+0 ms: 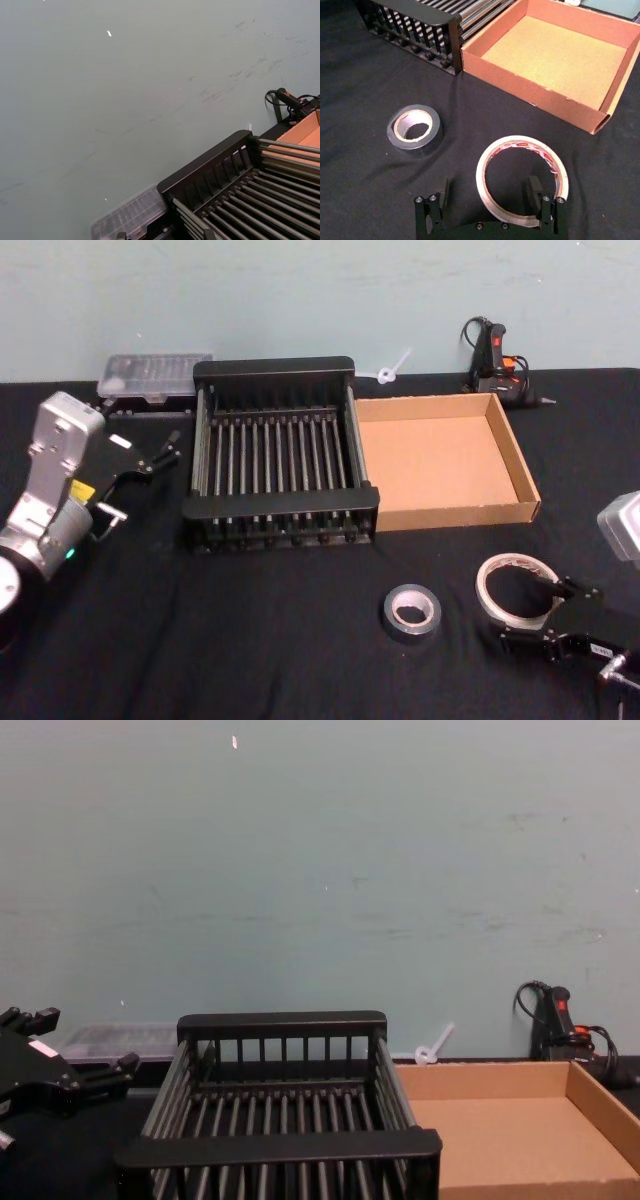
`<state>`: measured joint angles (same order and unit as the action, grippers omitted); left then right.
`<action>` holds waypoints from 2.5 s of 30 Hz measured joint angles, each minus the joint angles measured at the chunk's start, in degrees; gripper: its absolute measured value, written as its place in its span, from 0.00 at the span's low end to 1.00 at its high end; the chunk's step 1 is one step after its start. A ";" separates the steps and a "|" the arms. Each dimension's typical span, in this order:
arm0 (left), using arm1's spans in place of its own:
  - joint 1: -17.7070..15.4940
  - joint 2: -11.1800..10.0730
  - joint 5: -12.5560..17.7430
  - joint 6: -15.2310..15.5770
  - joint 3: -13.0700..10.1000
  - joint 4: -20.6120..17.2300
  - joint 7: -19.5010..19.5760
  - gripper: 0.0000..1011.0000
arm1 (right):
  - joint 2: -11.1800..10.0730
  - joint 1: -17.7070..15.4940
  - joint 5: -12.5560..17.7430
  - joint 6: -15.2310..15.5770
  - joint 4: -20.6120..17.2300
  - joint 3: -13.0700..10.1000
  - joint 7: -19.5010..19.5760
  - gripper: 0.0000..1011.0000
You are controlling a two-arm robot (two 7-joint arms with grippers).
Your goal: Pick up the white tape and place it into the black box , Pick up the silver tape and place it into the brown box.
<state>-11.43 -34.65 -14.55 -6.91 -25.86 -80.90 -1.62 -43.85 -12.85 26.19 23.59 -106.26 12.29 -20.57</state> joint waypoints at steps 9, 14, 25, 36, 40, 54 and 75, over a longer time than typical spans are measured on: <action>0.00 0.00 0.00 0.00 0.00 0.00 0.00 0.99 | 0.62 1.28 -0.33 0.33 1.39 1.01 -0.57 0.99; 0.00 0.00 0.00 0.00 -0.01 0.00 0.00 0.99 | 0.82 1.69 -0.34 0.53 1.89 1.31 -0.71 0.99; 0.00 0.00 0.00 0.00 0.00 0.00 0.00 0.99 | 1.54 2.44 -0.32 0.80 2.94 1.94 -0.66 0.99; 0.00 0.00 0.00 0.00 0.00 0.00 0.00 0.99 | 1.96 3.08 -0.35 0.94 3.77 2.37 -0.51 0.99; 0.00 0.00 0.00 0.00 0.00 0.00 0.00 0.99 | 2.01 3.15 -0.42 1.02 3.87 2.43 -0.40 0.99; 0.00 0.00 0.00 0.00 0.00 0.00 0.00 0.99 | 2.07 3.30 -0.68 1.09 4.12 2.63 -0.39 0.99; 0.00 0.00 0.00 0.00 0.00 0.00 0.00 0.99 | 1.99 3.33 -0.94 0.99 4.17 2.75 -0.54 0.99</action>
<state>-11.43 -34.65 -14.55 -6.91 -25.86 -80.90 -1.62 -41.85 -9.51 25.25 24.57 -102.09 15.04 -21.11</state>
